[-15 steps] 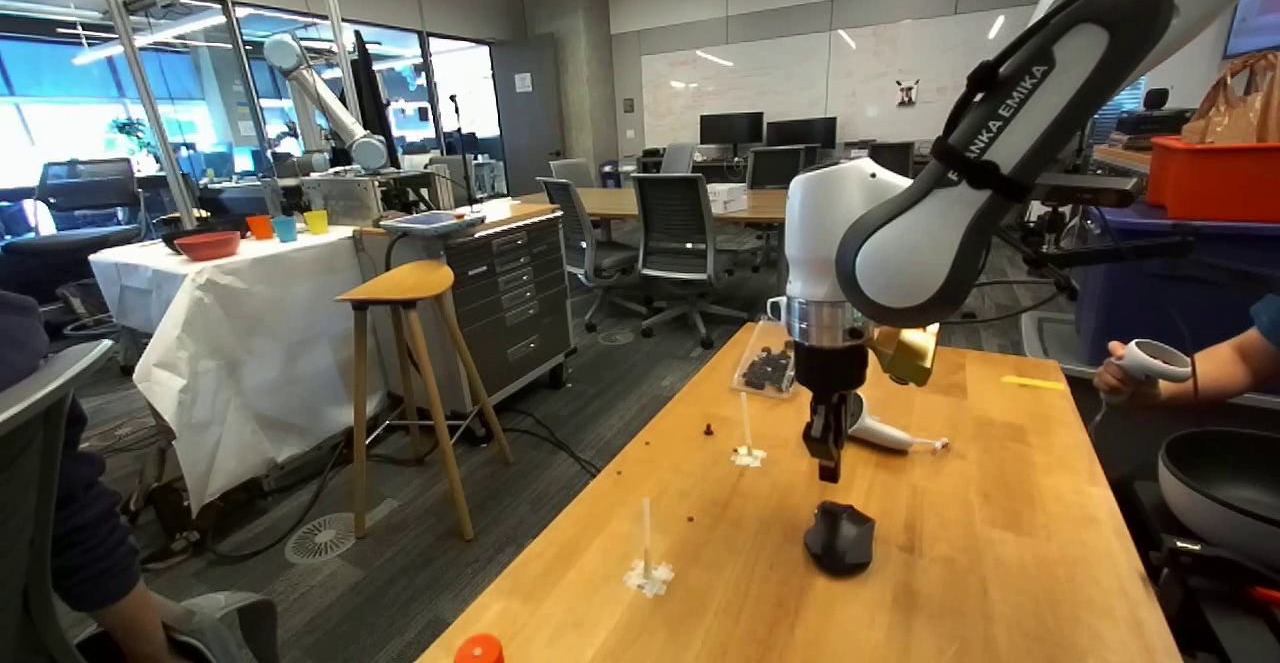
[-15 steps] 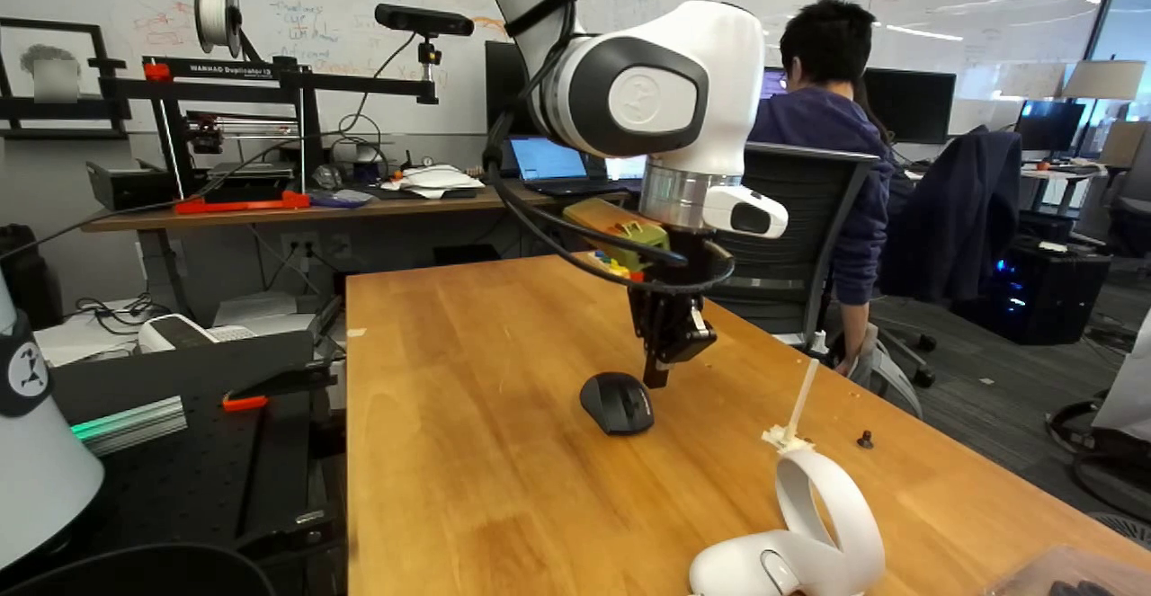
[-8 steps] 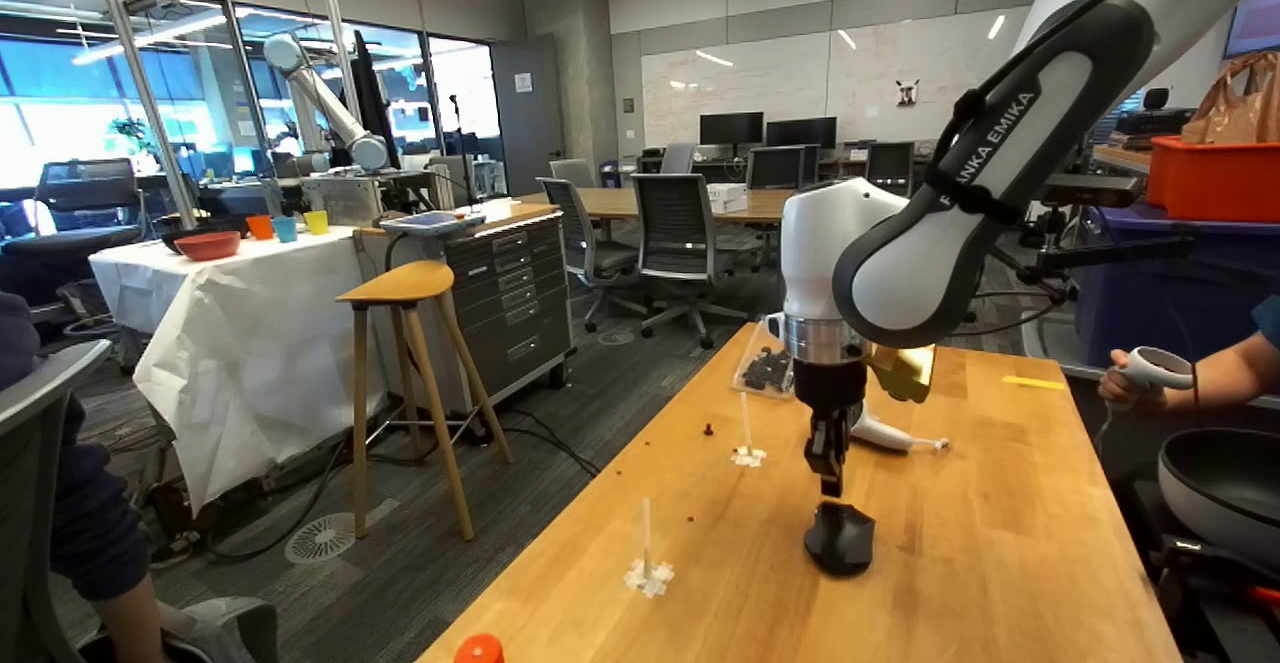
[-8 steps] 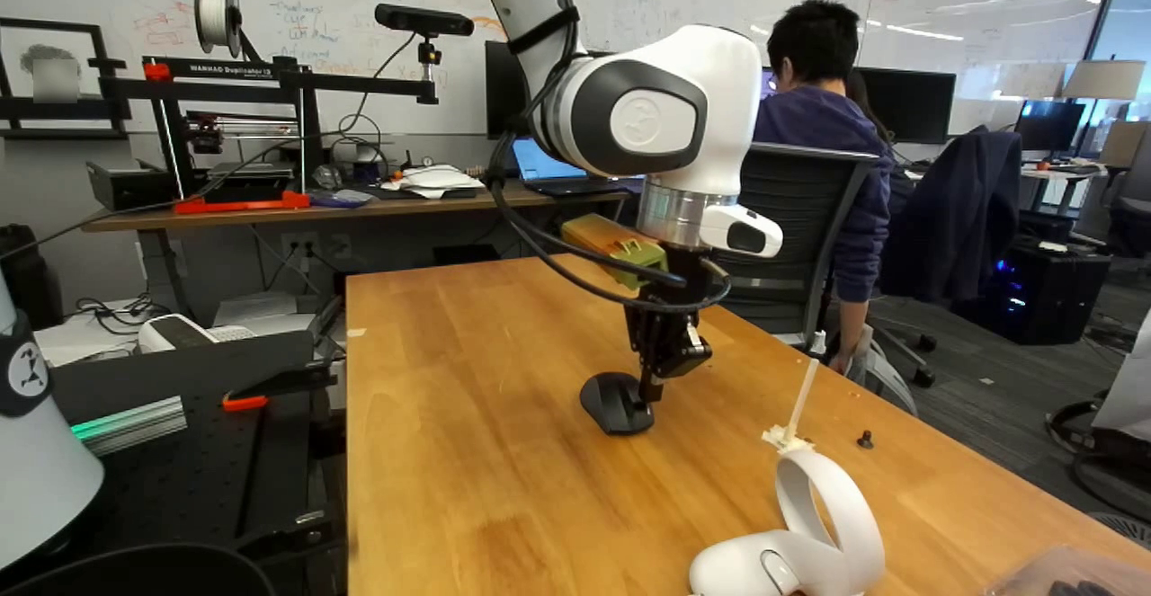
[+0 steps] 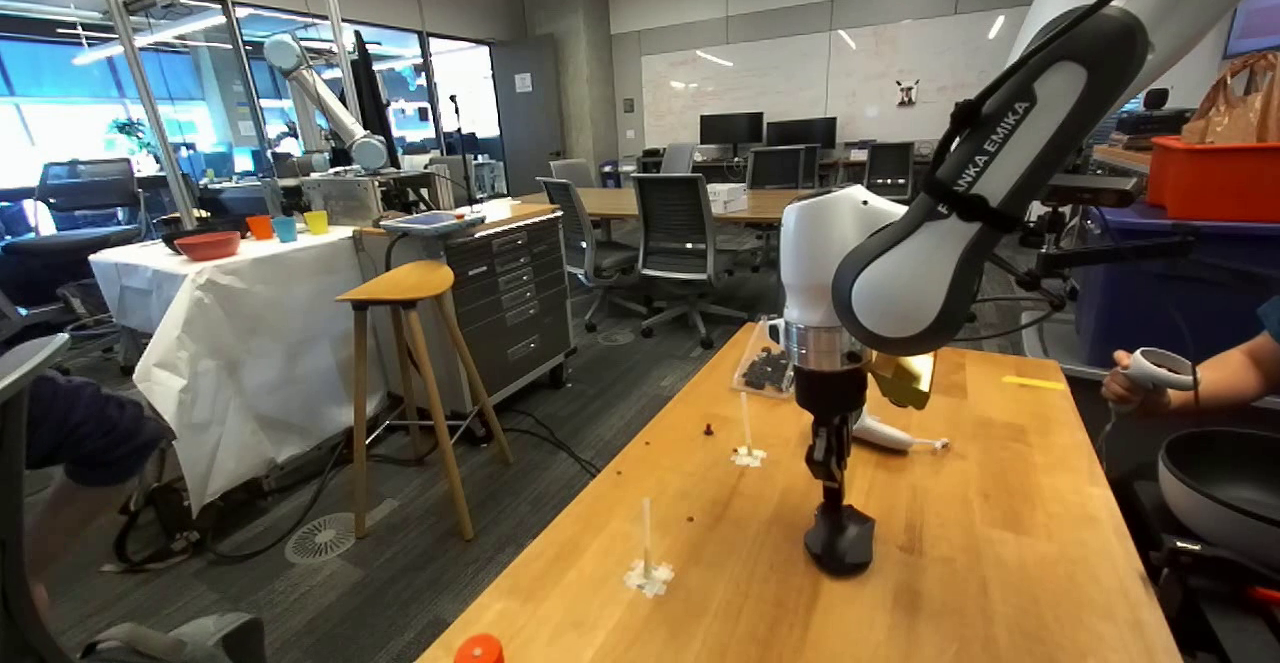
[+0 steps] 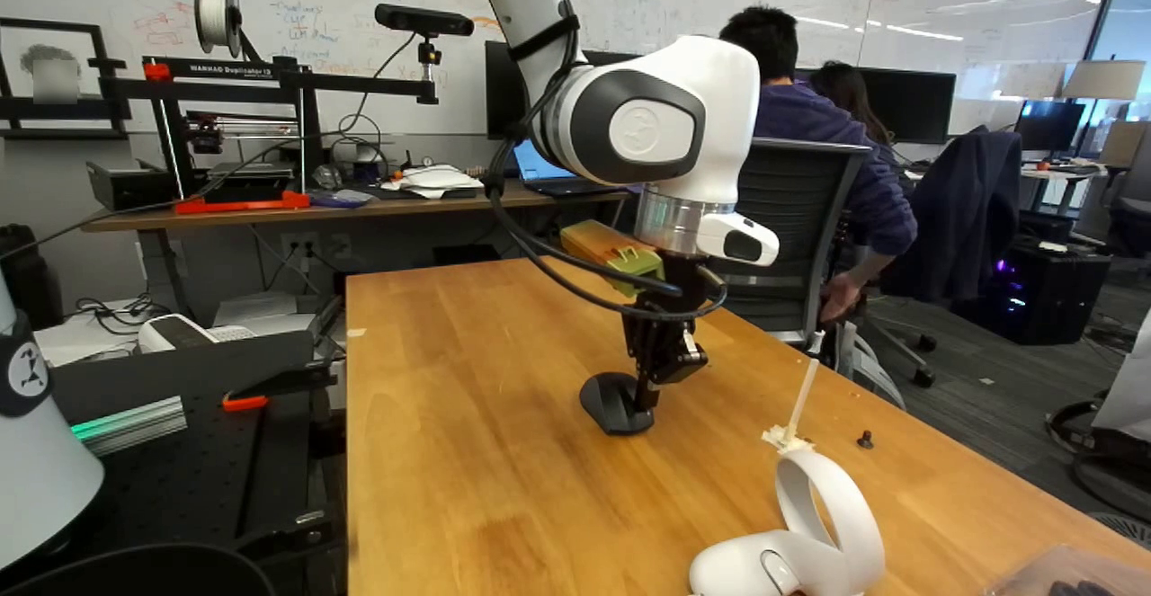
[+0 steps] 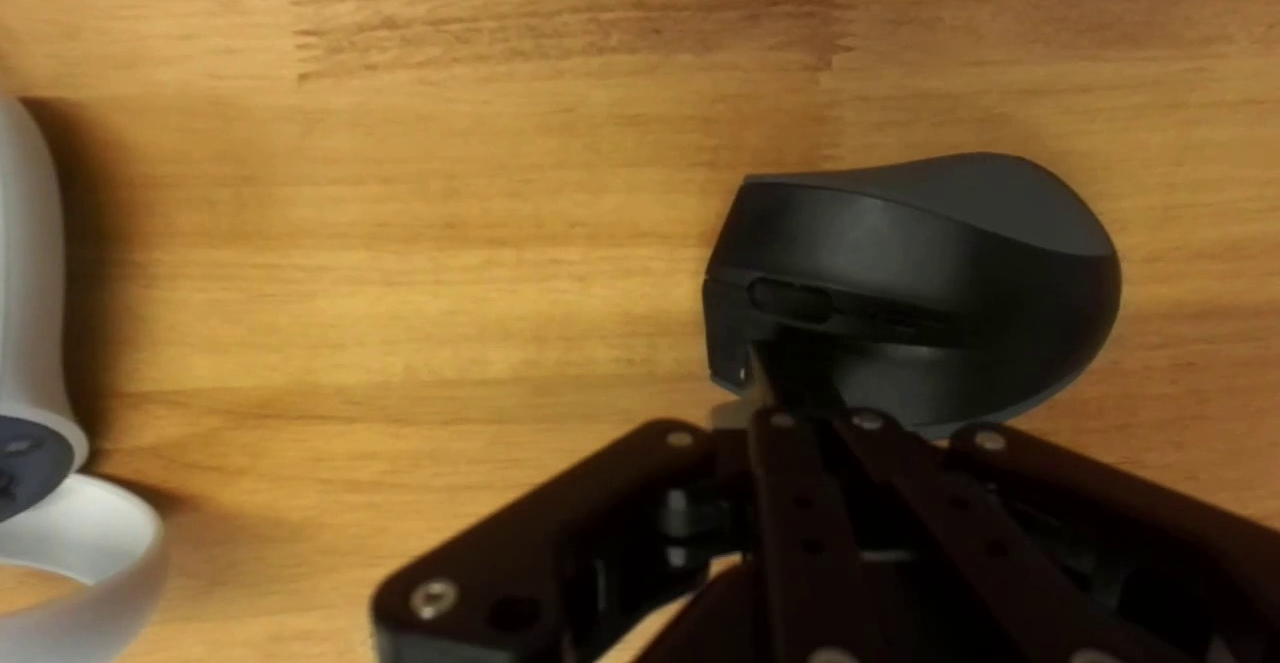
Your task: Left click on the mouse
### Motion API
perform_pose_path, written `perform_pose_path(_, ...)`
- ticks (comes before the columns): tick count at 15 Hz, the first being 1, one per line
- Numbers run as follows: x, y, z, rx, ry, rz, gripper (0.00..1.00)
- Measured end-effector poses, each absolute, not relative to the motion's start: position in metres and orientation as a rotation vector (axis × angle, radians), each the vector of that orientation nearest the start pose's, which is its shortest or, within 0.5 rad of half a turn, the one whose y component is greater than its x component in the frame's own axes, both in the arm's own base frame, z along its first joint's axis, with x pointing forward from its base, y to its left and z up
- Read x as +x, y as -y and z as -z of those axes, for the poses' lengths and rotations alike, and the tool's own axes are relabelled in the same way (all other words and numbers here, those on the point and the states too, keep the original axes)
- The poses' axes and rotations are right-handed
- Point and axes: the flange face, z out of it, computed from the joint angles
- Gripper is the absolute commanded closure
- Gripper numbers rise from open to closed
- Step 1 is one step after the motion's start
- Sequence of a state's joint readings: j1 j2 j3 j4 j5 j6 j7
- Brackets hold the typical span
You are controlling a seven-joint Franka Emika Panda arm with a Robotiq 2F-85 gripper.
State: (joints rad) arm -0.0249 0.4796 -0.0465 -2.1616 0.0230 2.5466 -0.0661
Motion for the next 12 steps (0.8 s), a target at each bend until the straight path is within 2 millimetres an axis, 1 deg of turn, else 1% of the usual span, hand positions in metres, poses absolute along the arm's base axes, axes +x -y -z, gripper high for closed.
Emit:
perform_pose_path(7,0.553,0.041,-0.165,-3.142,-0.041,-0.142,0.99)
perform_pose_path(10,0.557,0.039,-0.176,-3.142,-0.037,-0.109,0.98)
perform_pose_path(12,0.561,0.038,-0.189,-3.141,-0.036,-0.074,0.98)
